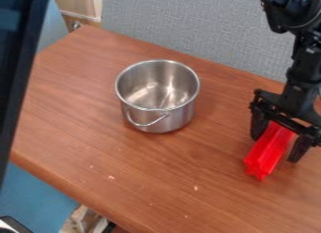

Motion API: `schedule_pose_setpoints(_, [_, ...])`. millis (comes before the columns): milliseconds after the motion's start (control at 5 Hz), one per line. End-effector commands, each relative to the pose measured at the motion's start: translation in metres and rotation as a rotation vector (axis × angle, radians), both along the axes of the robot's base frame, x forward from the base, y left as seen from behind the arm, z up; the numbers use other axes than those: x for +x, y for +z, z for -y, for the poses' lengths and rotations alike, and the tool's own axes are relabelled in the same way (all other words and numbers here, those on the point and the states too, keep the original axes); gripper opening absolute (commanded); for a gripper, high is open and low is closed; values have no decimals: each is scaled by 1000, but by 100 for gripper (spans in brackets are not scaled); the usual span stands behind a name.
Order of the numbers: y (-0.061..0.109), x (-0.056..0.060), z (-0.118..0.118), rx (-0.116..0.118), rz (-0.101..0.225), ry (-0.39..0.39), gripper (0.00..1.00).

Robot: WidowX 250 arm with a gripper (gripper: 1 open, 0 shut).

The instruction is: Put the red object in the metal pot

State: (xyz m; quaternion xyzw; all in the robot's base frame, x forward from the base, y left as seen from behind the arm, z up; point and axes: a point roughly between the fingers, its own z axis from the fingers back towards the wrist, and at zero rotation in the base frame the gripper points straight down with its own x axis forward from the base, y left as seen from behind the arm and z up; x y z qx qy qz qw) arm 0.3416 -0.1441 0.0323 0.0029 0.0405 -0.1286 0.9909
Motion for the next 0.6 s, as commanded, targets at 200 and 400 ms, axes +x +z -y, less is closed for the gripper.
schedule_pose_setpoints(200, [22, 8, -7, -29, 59, 4, 100])
schedule_pose_setpoints(400, [23, 9, -11, -32, 60, 7, 100])
